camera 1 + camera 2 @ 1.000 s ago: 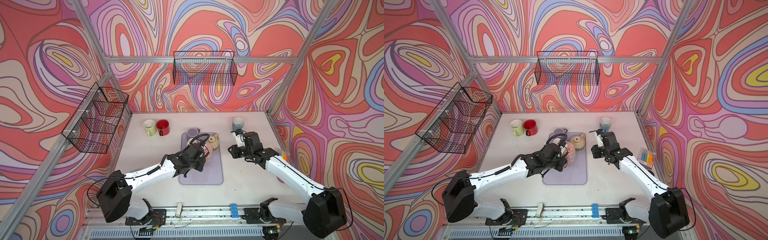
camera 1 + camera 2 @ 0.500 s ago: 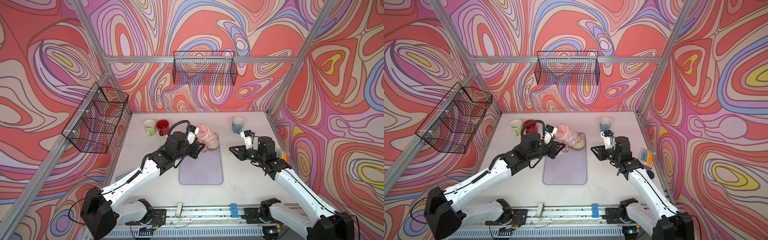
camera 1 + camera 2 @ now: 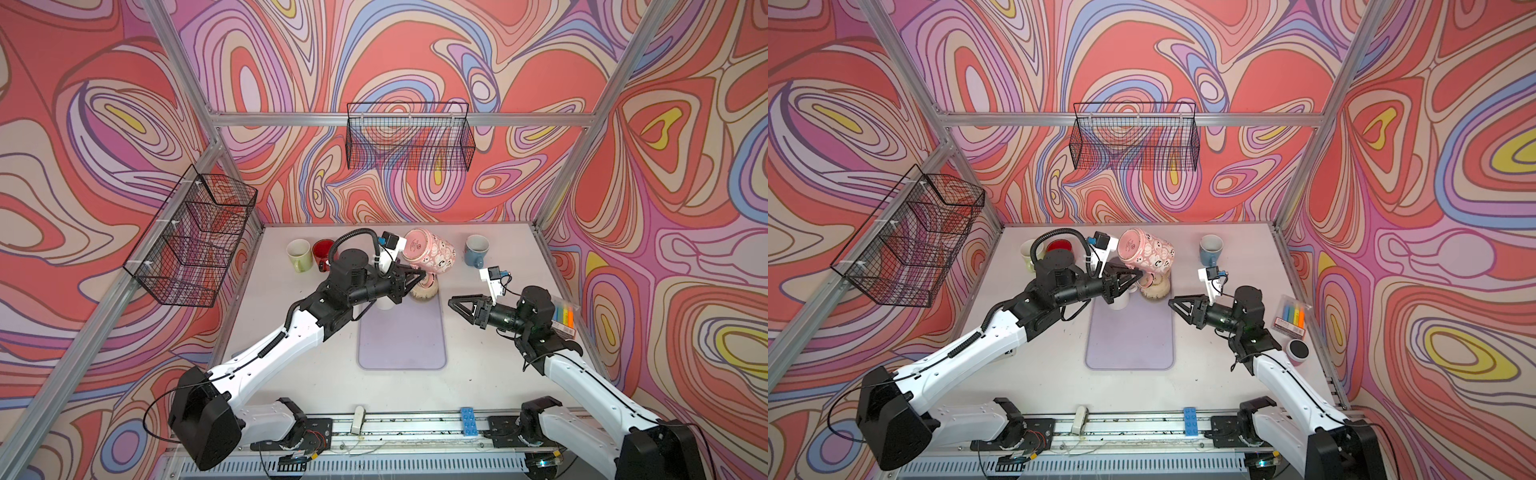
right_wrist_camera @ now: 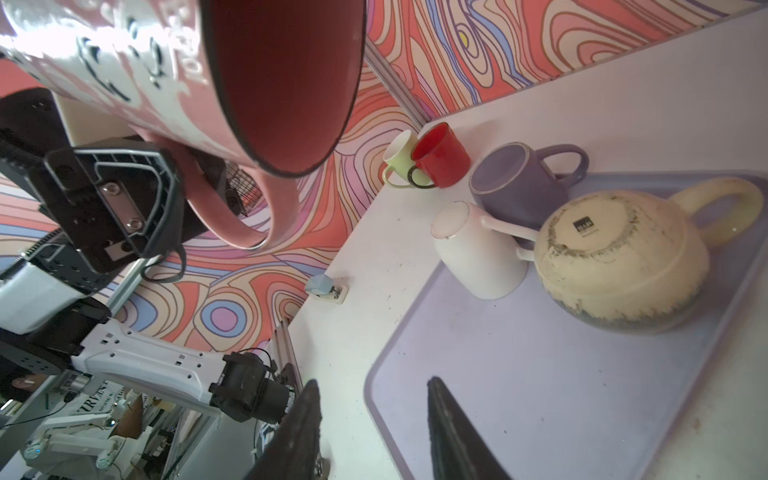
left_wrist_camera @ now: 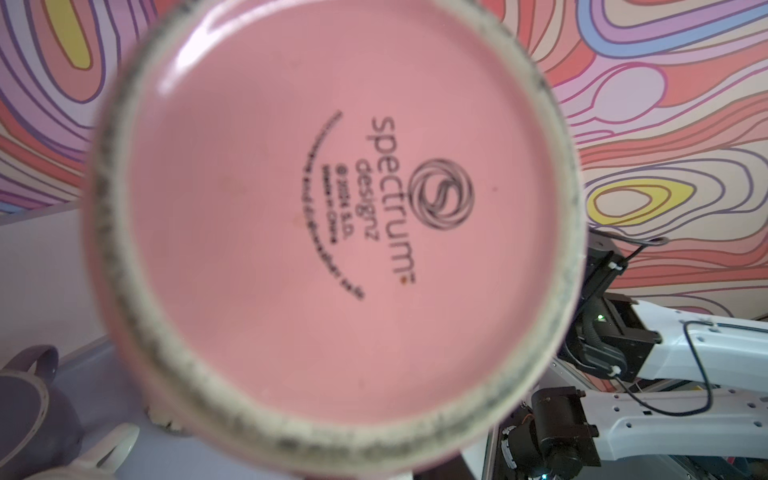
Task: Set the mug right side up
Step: 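Lift and tilt the pink mug with the left gripper toward the right gripper, then close the right gripper on the pink mug's handle while the left gripper holds it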
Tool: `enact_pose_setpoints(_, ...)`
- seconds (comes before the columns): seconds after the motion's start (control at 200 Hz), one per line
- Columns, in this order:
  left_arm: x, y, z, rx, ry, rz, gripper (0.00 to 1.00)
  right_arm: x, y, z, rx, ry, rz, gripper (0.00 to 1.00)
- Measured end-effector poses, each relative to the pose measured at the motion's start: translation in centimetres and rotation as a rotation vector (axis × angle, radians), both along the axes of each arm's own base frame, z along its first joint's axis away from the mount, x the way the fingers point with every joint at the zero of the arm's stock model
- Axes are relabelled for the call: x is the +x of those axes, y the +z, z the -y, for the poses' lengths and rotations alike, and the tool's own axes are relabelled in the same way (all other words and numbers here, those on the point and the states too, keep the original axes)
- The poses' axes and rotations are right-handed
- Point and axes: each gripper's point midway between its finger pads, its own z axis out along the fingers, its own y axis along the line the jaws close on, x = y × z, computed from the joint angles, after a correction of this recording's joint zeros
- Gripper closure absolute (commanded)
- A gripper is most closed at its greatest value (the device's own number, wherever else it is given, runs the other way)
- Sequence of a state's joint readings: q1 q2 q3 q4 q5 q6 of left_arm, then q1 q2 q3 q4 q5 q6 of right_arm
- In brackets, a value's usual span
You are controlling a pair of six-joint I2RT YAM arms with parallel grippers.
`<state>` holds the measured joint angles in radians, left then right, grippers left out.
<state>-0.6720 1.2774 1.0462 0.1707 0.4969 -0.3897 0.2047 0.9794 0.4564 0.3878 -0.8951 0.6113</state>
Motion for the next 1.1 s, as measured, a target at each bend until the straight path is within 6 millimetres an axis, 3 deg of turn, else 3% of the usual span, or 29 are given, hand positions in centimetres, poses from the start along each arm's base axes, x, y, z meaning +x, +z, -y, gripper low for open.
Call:
enact_pose_setpoints(0.285,-0.3,1.6,0.8,-0.069,-0.052,0.018,1.00,1.0,4.3,-0.5,0.152,0.024,0.120,0.52)
enact_pose_setpoints(0.461,-0.3,1.6,0.9,-0.079,-0.060,0.004,1.00,2.4,4.7,-1.3,0.262,0.056,0.106,0.48)
enact_pose_setpoints(0.591,-0.4,1.7,1.0,-0.084,-0.067,0.005,1.00,2.2,4.8,-2.3,0.303,0.098,0.100,0.47)
enact_pose_setpoints(0.861,-0.4,2.1,1.1,-0.102,-0.072,0.005,1.00,1.3,8.2,-3.6,0.341,0.157,0.217,0.49)
enact_pose_setpoints(1.097,-0.2,2.1,1.3,-0.115,-0.075,-0.004,1.00,2.3,7.9,-4.2,0.356,0.162,0.210,0.55)
